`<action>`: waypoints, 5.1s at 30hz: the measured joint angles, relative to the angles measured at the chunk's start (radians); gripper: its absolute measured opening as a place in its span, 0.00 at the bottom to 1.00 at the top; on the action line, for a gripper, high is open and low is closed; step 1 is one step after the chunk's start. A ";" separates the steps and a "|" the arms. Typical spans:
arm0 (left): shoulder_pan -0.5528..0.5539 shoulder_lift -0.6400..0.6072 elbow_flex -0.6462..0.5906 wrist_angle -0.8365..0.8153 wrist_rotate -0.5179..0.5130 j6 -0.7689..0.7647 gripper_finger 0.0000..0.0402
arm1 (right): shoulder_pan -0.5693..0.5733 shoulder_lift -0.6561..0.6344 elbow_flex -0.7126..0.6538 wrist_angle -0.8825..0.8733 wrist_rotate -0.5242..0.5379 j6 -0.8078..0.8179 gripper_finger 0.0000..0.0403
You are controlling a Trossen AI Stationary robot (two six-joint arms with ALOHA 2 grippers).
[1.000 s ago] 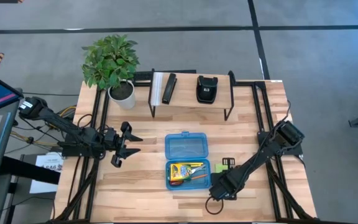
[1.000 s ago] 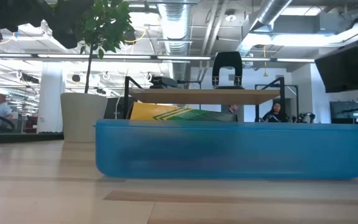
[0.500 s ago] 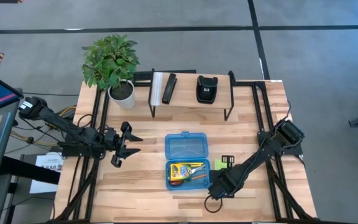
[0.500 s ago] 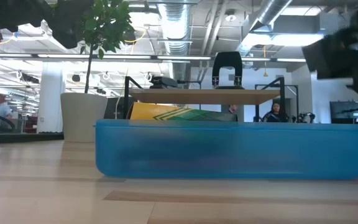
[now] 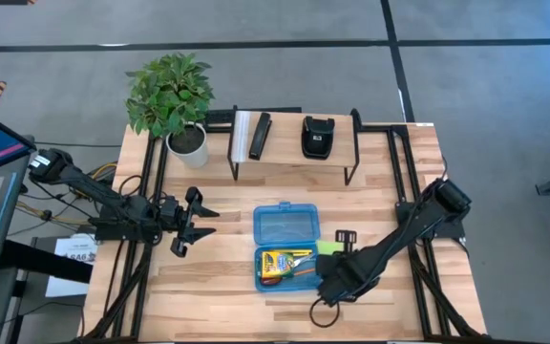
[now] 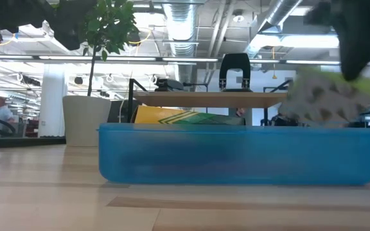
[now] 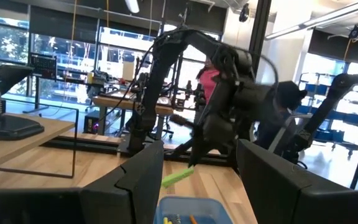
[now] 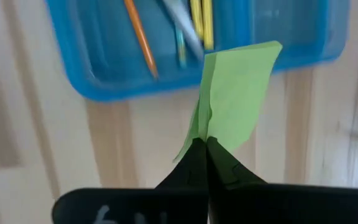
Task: Pack school essentials
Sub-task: Put the green sticky notes into the blue supply box, then close the blue supply box
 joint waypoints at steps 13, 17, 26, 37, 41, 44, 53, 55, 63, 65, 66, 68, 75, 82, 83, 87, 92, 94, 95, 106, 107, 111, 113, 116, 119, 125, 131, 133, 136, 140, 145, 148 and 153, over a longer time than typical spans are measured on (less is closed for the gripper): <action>0.000 0.000 0.000 0.001 0.000 -0.008 0.48 | -0.029 0.014 0.114 0.116 0.052 -0.128 0.00; 0.000 0.000 0.000 -0.001 0.000 -0.007 0.48 | -0.041 0.047 0.115 0.143 0.053 -0.166 0.00; 0.000 0.000 0.000 -0.008 -0.001 -0.007 0.48 | -0.040 0.150 0.112 0.124 0.013 -0.191 0.00; 0.000 0.000 0.000 -0.007 0.002 -0.011 0.48 | -0.062 0.174 0.115 0.251 -0.087 -0.210 0.31; 0.000 0.000 0.000 -0.008 0.002 -0.011 0.48 | -0.088 0.164 0.115 0.265 -0.086 -0.214 0.48; 0.000 0.000 0.000 -0.008 0.002 -0.012 0.48 | -0.106 0.140 0.114 0.253 -0.034 -0.220 0.55; 0.000 0.000 0.000 -0.039 0.002 -0.031 0.48 | -0.139 -0.151 -0.110 0.553 0.120 -0.306 0.50; 0.000 0.001 0.000 -0.040 0.002 -0.031 0.48 | -0.154 -0.243 -0.233 0.683 0.125 -0.307 0.48; 0.000 0.000 0.000 -0.049 -0.006 -0.031 0.48 | -0.201 -0.511 -0.697 1.225 0.128 -0.314 0.40; 0.000 0.000 0.000 -0.057 -0.022 -0.038 0.48 | -0.214 -0.540 -0.782 1.346 0.130 -0.324 0.39; 0.000 0.000 0.000 -0.061 -0.027 -0.040 0.48 | -0.221 -0.551 -0.820 1.414 0.131 -0.329 0.39; 0.000 0.000 0.000 -0.064 -0.031 -0.046 0.48 | -0.234 -0.557 -0.883 1.532 0.132 -0.336 0.38; 0.000 0.000 0.000 -0.116 -0.052 -0.048 0.48 | -0.274 -0.495 -0.978 1.745 0.132 -0.343 0.34; 0.000 0.000 0.000 -0.171 -0.054 -0.072 0.48 | -0.305 -0.385 -0.982 1.904 0.131 -0.393 0.32; 0.000 0.000 0.000 -0.180 -0.054 -0.072 0.48 | -0.310 -0.369 -0.981 1.929 0.130 -0.404 0.32; 0.000 0.000 0.000 -0.193 -0.054 -0.082 0.48 | -0.329 -0.333 -0.981 1.993 0.130 -0.435 0.31; 0.000 0.000 0.000 -0.206 -0.054 -0.085 0.48 | -0.342 -0.331 -0.982 1.989 0.121 -0.442 0.30; 0.000 0.000 0.000 -0.227 -0.054 -0.100 0.48 | -0.341 -0.341 -0.982 1.973 0.120 -0.445 0.30; 0.000 0.000 0.000 -0.239 -0.054 -0.112 0.48 | -0.342 -0.346 -0.982 1.970 0.120 -0.445 0.30; 0.021 0.000 0.000 -0.391 -0.104 -0.201 0.48 | -0.284 -0.509 -0.981 1.723 0.162 -0.419 0.29; 0.031 0.000 0.000 -0.415 -0.106 -0.215 0.48 | -0.277 -0.516 -0.981 1.702 0.177 -0.419 0.29; 0.074 0.000 0.000 -0.521 -0.104 -0.294 0.48 | -0.260 -0.523 -0.984 1.599 0.227 -0.383 0.29; 0.092 0.000 0.000 -0.579 -0.104 -0.339 0.48 | -0.272 -0.523 -1.005 1.571 0.232 -0.326 0.28; 0.121 0.000 0.000 -0.656 -0.103 -0.396 0.48 | -0.302 -0.522 -1.041 1.517 0.232 -0.225 0.25; 0.151 0.001 0.000 -0.699 -0.088 -0.445 0.48 | -0.333 -0.522 -1.067 1.502 0.229 -0.152 0.20; 0.179 0.057 0.000 -0.690 -0.036 -0.482 0.40 | -0.388 -0.522 -1.075 1.403 0.182 -0.060 0.11; 0.211 0.187 0.019 -0.578 0.049 -0.475 0.16 | -0.386 -0.522 -1.075 1.290 0.127 0.027 0.01; 0.226 0.248 0.055 -0.575 0.078 -0.456 0.08 | -0.378 -0.522 -1.075 1.265 0.103 0.054 0.02; 0.253 0.348 0.112 -0.571 0.102 -0.451 0.01 | -0.379 -0.522 -1.075 1.257 0.087 0.080 0.03; 0.278 0.480 0.186 -0.569 0.092 -0.438 0.01 | -0.381 -0.522 -1.075 1.260 0.087 0.087 0.01; 0.302 0.642 0.259 -0.555 0.135 -0.444 0.00 | -0.417 -0.491 -1.075 1.276 0.056 0.089 0.01; 0.311 0.727 0.308 -0.541 0.140 -0.446 0.00 | -0.442 -0.461 -1.075 1.286 0.039 0.084 0.01; 0.328 0.852 0.394 -0.540 0.144 -0.446 0.00 | -0.474 -0.388 -1.070 1.408 -0.022 0.031 0.01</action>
